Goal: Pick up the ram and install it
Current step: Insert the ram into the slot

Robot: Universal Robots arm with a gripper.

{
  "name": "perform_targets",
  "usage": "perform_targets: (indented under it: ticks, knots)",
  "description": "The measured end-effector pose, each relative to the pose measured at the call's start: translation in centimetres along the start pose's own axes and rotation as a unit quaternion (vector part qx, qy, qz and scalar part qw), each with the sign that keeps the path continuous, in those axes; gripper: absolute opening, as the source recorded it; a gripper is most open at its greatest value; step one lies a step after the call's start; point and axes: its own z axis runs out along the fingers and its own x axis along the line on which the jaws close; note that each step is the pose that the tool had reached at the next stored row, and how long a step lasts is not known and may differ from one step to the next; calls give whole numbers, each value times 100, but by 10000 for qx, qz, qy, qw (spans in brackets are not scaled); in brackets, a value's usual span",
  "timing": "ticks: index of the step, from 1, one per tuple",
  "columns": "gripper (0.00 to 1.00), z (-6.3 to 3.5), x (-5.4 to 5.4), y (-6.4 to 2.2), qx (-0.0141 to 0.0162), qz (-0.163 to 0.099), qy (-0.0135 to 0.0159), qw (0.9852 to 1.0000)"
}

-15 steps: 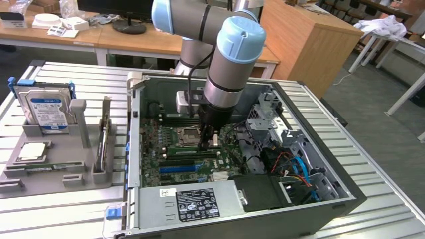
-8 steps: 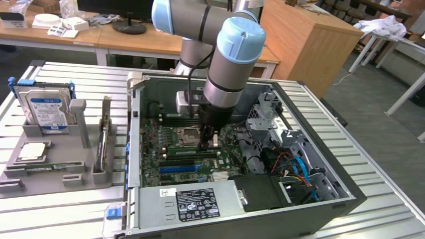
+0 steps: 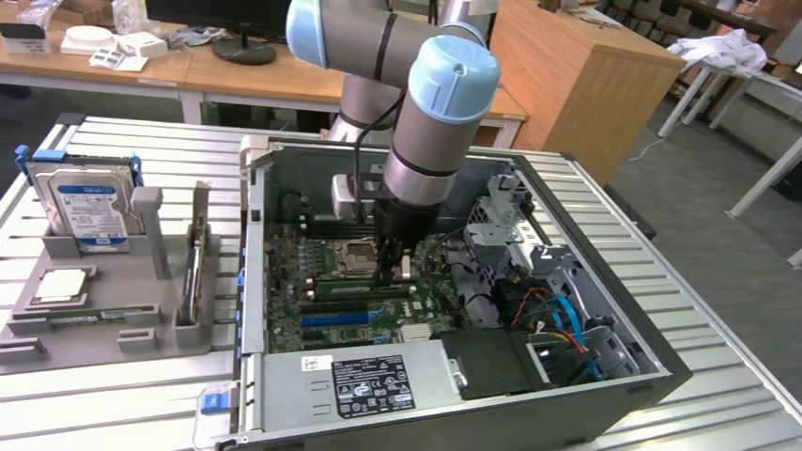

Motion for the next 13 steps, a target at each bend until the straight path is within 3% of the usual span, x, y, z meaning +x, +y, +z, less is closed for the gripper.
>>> perform_targets:
  ticks: [9,12,13]
  knots:
    - [12,15,1,0,0,0,0,10000]
    - [18,16,1,0,1,0,-1,10000]
    - [25,16,1,0,0,0,0,10000]
